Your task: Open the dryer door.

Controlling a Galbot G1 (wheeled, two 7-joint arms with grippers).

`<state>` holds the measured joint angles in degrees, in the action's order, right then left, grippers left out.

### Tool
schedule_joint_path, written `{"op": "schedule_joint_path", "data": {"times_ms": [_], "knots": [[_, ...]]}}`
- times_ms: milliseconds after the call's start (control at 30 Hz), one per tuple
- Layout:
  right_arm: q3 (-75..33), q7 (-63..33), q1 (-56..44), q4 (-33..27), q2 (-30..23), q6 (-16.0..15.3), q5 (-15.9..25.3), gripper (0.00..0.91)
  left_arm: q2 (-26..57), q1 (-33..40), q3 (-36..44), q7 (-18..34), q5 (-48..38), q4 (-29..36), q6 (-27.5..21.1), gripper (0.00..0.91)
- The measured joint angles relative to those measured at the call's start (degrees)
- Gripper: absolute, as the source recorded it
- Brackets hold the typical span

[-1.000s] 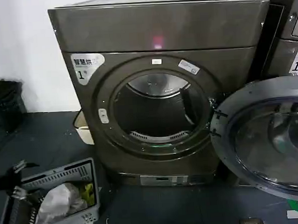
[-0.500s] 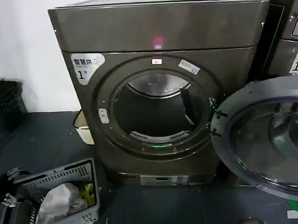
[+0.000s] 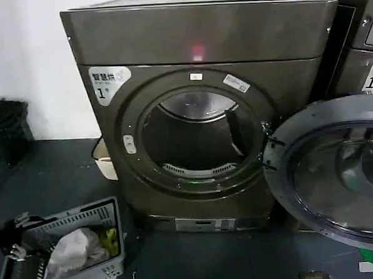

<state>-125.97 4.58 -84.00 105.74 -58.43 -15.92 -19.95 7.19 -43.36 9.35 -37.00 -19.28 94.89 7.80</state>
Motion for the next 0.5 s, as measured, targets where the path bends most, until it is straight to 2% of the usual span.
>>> {"op": "schedule_joint_path", "data": {"times_ms": [500], "knots": [[0.3,0.1,0.0,-0.3,-0.7,0.1,0.2,0.907,0.6,0.3,-0.2,-1.3,3.3,-0.9,0.5,0.907]]}}
